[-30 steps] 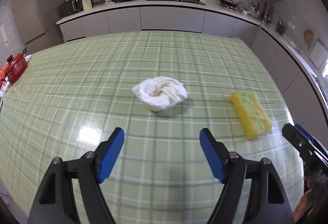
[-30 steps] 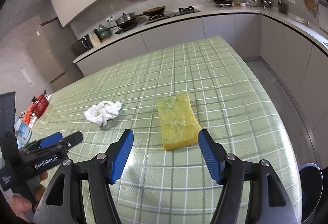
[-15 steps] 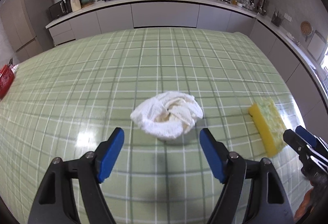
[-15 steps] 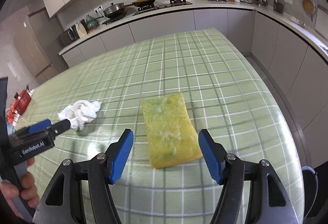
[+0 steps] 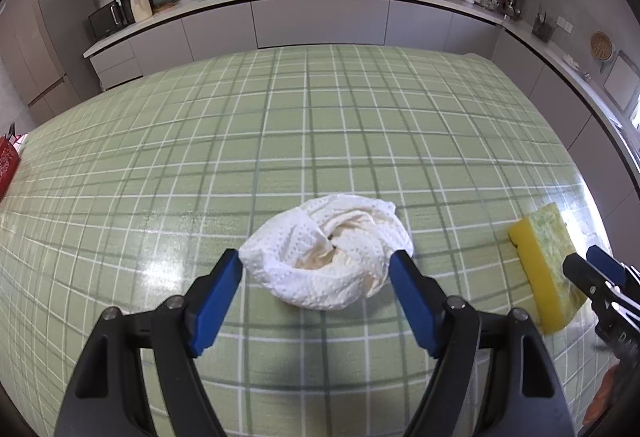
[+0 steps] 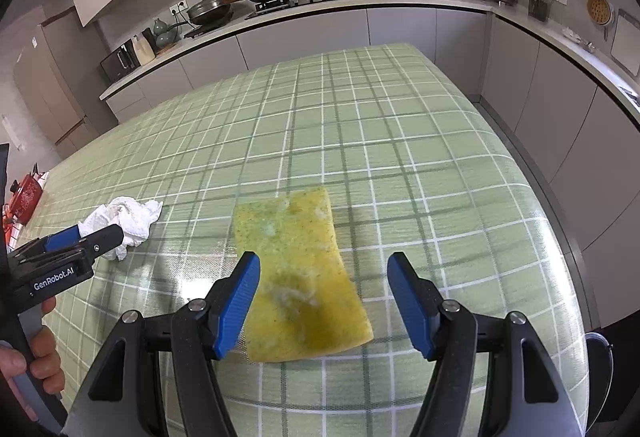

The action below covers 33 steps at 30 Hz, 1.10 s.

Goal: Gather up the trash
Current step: 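Grasp the white paper towel with the left tool while the right tool grasps the sponge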

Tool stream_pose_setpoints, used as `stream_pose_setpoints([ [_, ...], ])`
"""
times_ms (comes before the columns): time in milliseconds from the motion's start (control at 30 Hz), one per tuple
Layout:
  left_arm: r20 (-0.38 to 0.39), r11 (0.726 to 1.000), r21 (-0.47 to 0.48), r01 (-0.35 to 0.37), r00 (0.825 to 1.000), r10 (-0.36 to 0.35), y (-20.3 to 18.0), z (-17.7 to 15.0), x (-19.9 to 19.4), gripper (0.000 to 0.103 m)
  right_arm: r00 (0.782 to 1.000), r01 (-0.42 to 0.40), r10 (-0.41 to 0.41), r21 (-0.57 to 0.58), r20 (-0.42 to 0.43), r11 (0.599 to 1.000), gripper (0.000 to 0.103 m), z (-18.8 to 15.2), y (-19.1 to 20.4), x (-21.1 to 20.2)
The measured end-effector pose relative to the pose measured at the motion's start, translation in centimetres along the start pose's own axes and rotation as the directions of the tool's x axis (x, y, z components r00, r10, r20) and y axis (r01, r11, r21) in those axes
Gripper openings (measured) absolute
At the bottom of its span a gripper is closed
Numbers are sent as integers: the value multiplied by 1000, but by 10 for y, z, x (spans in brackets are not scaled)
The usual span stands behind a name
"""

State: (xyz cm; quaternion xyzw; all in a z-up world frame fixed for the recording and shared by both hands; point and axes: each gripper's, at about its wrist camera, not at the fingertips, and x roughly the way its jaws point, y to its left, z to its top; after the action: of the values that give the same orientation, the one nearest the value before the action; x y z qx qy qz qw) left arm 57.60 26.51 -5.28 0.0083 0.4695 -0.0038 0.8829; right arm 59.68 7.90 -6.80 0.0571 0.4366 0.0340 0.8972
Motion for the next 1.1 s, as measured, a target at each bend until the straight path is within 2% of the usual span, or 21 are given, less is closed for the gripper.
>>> stream_pose_setpoints([
  [167, -12, 1000, 2, 6, 1000, -6, -2, 3, 10, 77, 999, -26, 25, -12, -34, 1000, 69, -2, 6, 10],
  [267, -36, 1000, 3, 9, 999, -9, 0, 1, 20, 77, 999, -21, 21, -20, -29, 1000, 72, -3, 8, 15],
  [367, -55, 999, -13, 35, 998, -35, 2, -3, 28, 77, 998, -48, 47, -29, -36, 998, 72, -4, 13, 17],
  [467, -35, 999, -29, 43, 998, -44, 3, -5, 25, 68, 993, -94, 91, -48, -69, 994, 73, -7, 22, 23],
  [533, -24, 998, -44, 47, 999, -48, 7, -5, 23, 52, 995, -78, 73, -80, -63, 994, 64, -9, 30, 24],
  [600, -21, 995, -70, 75, 997, -77, 16, -7, 20, 41, 995, -92, 87, -90, -58, 992, 29, -11, 34, 23],
  [633, -21, 993, -80, 82, 996, -83, 20, -8, 20, 39, 994, -98, 93, -89, -60, 991, 26, -11, 35, 24],
  [733, -8, 992, -94, 89, 996, -90, 31, -13, 13, 35, 993, -113, 110, -79, -49, 990, 24, -14, 36, 21],
  [900, 44, 991, -89, 99, 994, -96, 42, -30, -23, 34, 990, -141, 142, -55, 13, 988, 23, -18, 32, -2],
  [1100, 85, 989, -61, 133, 988, -128, 15, -55, -71, 34, 982, -183, 185, -43, 42, 982, 23, -26, 13, -36],
])
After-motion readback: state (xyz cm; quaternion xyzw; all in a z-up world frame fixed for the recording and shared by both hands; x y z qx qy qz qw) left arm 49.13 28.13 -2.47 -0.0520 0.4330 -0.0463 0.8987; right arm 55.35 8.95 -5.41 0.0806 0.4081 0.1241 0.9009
